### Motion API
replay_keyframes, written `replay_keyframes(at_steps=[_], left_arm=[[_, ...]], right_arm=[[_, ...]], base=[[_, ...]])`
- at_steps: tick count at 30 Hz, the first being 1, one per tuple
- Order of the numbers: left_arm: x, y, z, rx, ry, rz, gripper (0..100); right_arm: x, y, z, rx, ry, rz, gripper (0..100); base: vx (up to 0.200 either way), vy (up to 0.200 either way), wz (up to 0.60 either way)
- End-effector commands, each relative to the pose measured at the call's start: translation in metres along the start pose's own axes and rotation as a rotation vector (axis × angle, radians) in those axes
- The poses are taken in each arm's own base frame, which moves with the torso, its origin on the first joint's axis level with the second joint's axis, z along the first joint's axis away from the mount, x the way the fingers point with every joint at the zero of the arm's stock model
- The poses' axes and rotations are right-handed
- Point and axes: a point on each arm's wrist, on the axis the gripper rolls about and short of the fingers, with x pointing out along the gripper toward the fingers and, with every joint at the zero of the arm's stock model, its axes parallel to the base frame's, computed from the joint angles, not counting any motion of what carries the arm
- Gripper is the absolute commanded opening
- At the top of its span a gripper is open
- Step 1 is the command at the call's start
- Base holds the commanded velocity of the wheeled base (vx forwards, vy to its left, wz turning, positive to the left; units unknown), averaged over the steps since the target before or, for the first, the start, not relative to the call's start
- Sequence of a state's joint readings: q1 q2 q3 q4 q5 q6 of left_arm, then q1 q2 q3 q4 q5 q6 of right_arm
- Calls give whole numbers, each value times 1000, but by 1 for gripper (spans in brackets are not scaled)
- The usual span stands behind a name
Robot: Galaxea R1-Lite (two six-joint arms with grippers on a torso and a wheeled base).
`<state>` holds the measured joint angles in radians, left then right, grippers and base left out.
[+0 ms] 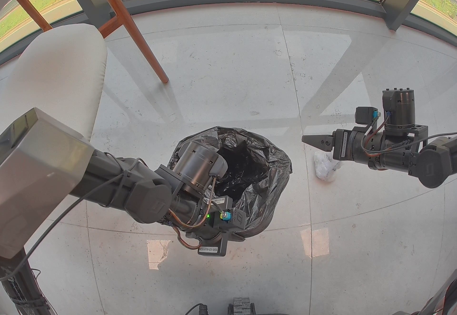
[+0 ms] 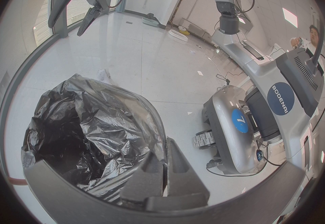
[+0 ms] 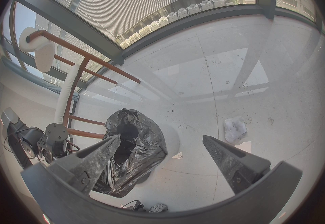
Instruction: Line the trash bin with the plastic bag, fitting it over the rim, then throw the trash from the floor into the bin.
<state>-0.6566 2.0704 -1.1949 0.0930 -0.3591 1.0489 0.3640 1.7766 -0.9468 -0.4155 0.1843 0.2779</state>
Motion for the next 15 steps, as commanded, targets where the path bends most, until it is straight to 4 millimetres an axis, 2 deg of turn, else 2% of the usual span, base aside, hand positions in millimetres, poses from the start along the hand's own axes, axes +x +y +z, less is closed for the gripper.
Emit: replay_keyframes(at_steps=[1, 15], left_arm=[[1, -3, 0, 0, 3, -9, 0], [13, -16, 11, 34, -2, -56, 0]], right_arm=[[0, 0, -2, 1, 7, -1, 100], [0, 0, -4, -2, 12, -8, 100]], base=[[0, 0, 0], [0, 0, 0]])
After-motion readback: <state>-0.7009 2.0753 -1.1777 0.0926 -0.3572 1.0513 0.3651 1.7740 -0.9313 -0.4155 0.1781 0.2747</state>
